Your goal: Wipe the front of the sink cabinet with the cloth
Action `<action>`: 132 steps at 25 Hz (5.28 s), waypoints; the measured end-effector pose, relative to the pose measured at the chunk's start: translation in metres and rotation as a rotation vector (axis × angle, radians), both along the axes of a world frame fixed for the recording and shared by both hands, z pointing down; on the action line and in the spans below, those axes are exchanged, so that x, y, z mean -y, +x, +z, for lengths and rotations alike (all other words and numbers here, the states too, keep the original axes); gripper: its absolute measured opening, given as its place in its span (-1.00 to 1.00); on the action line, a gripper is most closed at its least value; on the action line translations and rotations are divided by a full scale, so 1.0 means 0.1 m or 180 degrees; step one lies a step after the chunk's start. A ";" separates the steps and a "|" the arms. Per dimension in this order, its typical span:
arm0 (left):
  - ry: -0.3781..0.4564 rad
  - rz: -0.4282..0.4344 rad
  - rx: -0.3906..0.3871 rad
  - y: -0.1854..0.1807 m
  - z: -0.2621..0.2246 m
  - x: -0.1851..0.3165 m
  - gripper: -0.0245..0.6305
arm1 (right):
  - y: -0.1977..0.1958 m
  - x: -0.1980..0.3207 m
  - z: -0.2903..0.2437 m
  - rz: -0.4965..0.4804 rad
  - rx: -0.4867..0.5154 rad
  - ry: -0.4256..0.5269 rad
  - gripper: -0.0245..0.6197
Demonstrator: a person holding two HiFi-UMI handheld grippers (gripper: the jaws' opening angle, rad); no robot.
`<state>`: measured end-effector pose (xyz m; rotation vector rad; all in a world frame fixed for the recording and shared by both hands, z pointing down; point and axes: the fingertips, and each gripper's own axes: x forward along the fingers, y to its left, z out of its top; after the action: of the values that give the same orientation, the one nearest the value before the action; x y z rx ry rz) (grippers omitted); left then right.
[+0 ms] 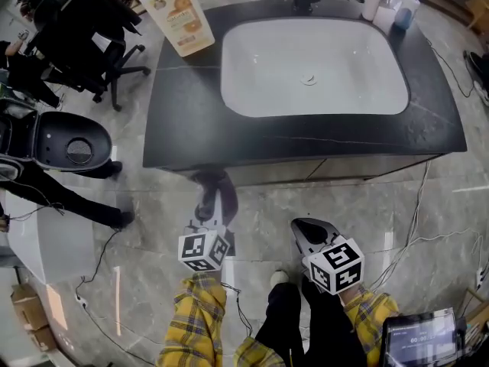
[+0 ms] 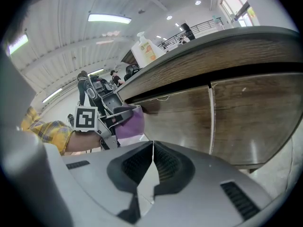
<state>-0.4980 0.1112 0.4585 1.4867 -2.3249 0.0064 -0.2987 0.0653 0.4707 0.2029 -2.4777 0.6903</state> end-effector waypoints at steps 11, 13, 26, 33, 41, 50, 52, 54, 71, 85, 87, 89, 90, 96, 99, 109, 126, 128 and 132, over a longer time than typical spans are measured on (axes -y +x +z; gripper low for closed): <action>0.0025 0.0389 -0.0048 0.76 0.02 0.61 -0.77 | 0.53 0.26 0.02 0.0214 -0.0032 -0.0068 -0.90; 0.0033 0.0425 -0.0061 0.88 0.04 0.71 -0.77 | 0.64 0.33 0.03 0.0266 -0.0034 -0.0071 -0.90; 0.0071 0.0685 -0.0135 1.52 0.10 1.28 -0.77 | 1.14 0.66 0.11 0.0550 -0.0028 -0.0149 -0.90; 0.0091 0.0792 -0.0212 1.79 0.15 1.50 -0.77 | 1.31 0.74 0.15 0.0682 -0.0033 -0.0180 -0.90; 0.0090 0.0992 -0.0233 2.05 0.17 1.70 -0.77 | 1.42 0.83 0.18 0.0762 -0.0038 -0.0217 -0.90; 0.0137 0.0934 -0.0198 1.94 0.10 1.31 -0.77 | 1.15 0.60 0.16 0.0557 -0.0020 -0.0216 -0.90; 0.0113 0.0826 -0.0175 1.78 0.12 1.11 -0.77 | 1.05 0.48 0.15 0.0473 -0.0020 -0.0218 -0.90; 0.0076 0.0669 -0.0170 1.59 0.15 0.88 -0.77 | 0.94 0.34 0.16 0.0384 -0.0025 -0.0221 -0.90; -0.0063 -0.0192 -0.0117 0.23 0.33 -0.59 -0.77 | -0.09 -0.57 0.27 -0.0224 -0.0107 -0.0189 -0.90; -0.0033 -0.0485 -0.0063 -0.49 0.61 -0.62 -0.77 | -0.85 -0.53 0.52 -0.0589 -0.0085 0.0103 -0.90; -0.0048 -0.0550 -0.0071 -0.54 0.70 -0.60 -0.77 | -0.89 -0.48 0.55 -0.0567 -0.0058 0.0120 -0.90; -0.0108 -0.0582 -0.0116 -0.55 0.84 -0.57 -0.77 | -0.89 -0.44 0.57 -0.0522 -0.0030 0.0085 -0.90; -0.0139 -0.0586 -0.0148 -0.55 0.91 -0.53 -0.77 | -0.89 -0.42 0.56 -0.0509 -0.0015 0.0068 -0.90; -0.0183 -0.0367 -0.0183 -0.37 1.00 -0.19 -0.77 | -0.77 -0.29 0.55 -0.0471 0.0016 0.0049 -0.90; -0.0179 -0.0231 -0.0177 -0.19 1.00 -0.04 -0.77 | -0.66 -0.20 0.58 -0.0376 0.0009 0.0032 -0.90; -0.0134 0.0102 -0.0219 0.51 0.96 0.43 -0.77 | -0.19 0.11 0.60 -0.0148 -0.0013 0.0004 -0.90; -0.0200 0.0710 -0.0365 1.56 1.13 1.33 -0.77 | 0.73 0.74 0.68 0.0426 -0.0084 -0.0050 -0.90; -0.0207 0.0766 -0.0374 1.66 1.15 1.42 -0.77 | 0.81 0.81 0.67 0.0481 -0.0075 -0.0044 -0.90; -0.0204 0.0874 -0.0399 1.85 1.18 1.59 -0.77 | 0.98 0.94 0.68 0.0590 -0.0085 -0.0044 -0.90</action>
<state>-0.3133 -0.0473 0.5761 1.7098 -1.9899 0.0586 -0.2008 -0.0282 0.5383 0.4379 -2.4484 0.7753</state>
